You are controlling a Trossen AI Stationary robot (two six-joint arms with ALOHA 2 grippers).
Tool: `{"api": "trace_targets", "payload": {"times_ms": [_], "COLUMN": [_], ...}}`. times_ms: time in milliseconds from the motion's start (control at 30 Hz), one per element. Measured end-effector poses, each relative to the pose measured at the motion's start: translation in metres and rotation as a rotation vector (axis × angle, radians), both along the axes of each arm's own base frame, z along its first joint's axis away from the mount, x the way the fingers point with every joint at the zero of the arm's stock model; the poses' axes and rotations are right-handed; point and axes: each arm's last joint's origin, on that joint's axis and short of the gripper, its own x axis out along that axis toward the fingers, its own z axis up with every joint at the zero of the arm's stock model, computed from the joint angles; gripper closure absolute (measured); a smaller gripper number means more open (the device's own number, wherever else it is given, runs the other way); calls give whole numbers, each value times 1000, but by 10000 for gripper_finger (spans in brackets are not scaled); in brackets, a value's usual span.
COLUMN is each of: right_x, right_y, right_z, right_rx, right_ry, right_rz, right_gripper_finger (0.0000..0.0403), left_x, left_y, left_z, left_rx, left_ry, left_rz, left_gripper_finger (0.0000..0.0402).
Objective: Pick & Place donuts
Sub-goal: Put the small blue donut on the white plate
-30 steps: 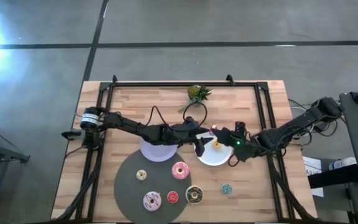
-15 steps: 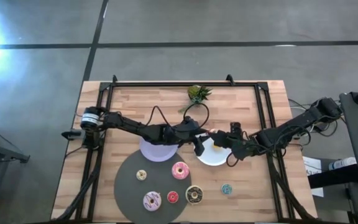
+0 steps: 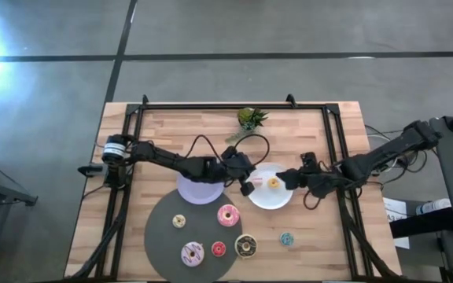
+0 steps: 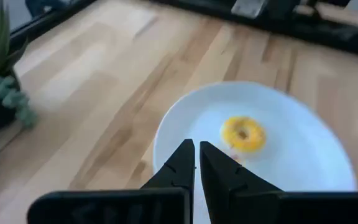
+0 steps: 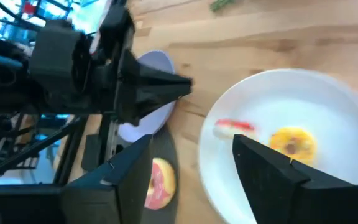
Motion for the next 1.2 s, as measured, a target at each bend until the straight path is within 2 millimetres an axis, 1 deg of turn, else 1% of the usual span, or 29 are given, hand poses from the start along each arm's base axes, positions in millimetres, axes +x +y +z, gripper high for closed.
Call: {"api": "trace_targets", "payload": {"times_ms": [133,233,433,533,600,700,833,900,1000,1100,1200], "right_x": [-13,-18,-18,-17,-15,-13,-12,-12,-11,-2,11], "right_y": [-6,-8,-6,-1,7,25,53,68,88,106,123], "right_z": [5,5,1,-3,-7,-19,-41,-50,-57,-64,-73], "right_rx": [-14,-22,-5,15,28,41,25,-5,-66,-99,-127], "right_ry": [23,52,108,173,239,352,494,521,562,600,641], "right_rz": [2,30,91,222,386,623,835,888,919,945,963], "right_gripper_finger": [187,186,186,186,186,186,186,187,187,187,187], "left_x": [-1,0,2,1,-1,-3,-7,-9,-11,-12,-14], "left_y": [0,0,-1,-1,-2,-6,-16,-20,-27,-33,-36], "left_z": [-1,-1,-10,-7,-6,-4,-8,-9,-11,-12,-13], "left_rx": [1,-20,-90,-100,-100,-113,-145,-154,-156,-154,-147], "left_ry": [17,13,32,24,39,59,111,132,154,170,185], "left_rz": [-3,-35,-98,-93,-95,-128,-184,-190,-203,-217,-223], "left_gripper_finger": [401,401,401,401,401,401,401,401,401,401,401]}}
